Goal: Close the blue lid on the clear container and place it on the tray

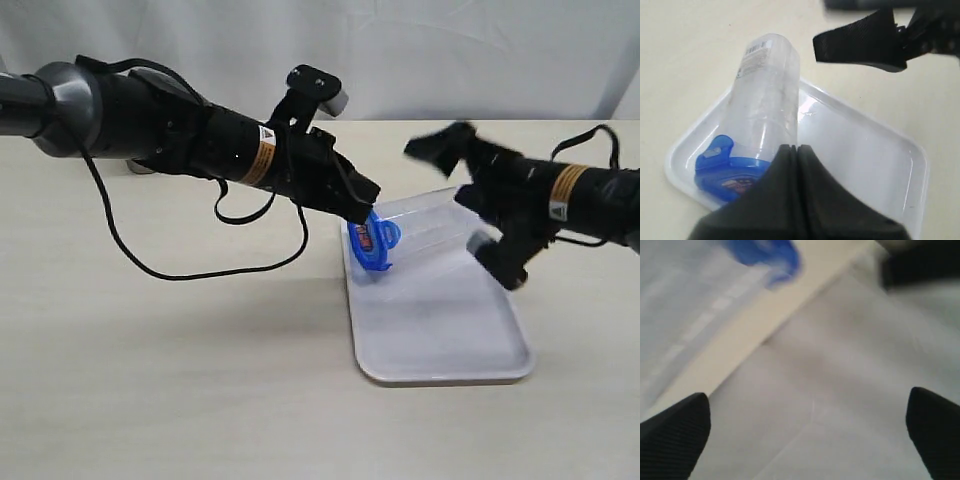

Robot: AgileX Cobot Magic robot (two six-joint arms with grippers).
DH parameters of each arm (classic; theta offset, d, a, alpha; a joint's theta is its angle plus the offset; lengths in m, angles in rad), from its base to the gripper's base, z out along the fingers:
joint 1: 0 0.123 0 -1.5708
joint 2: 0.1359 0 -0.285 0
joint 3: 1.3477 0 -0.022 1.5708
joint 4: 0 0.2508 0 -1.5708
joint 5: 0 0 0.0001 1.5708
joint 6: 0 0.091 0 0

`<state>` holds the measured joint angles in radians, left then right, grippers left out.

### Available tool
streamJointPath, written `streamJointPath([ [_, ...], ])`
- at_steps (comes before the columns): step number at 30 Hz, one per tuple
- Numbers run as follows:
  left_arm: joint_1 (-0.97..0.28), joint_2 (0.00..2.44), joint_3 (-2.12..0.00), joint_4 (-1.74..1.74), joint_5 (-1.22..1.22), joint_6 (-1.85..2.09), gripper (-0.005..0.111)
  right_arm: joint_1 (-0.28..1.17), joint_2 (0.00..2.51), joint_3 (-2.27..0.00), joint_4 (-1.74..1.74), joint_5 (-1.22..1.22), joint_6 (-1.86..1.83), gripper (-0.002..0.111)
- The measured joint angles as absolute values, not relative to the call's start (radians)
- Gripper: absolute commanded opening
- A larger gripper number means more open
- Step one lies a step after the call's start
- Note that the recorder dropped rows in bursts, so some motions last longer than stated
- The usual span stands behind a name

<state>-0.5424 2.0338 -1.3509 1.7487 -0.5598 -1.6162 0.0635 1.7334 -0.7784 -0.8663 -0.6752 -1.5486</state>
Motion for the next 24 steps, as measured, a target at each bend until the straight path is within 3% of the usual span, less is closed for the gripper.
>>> streamJointPath([
  [5, -0.528, 2.028, -1.351, 1.749, -0.56, -1.616, 0.0, 0.029, 1.726, -0.778, -0.683, -0.86, -1.094, 0.11],
  [24, -0.522, 1.982, -1.351, 1.749, -0.609, -1.599, 0.0, 0.03, 1.725, -0.778, -0.645, -0.922, -0.202, 0.11],
])
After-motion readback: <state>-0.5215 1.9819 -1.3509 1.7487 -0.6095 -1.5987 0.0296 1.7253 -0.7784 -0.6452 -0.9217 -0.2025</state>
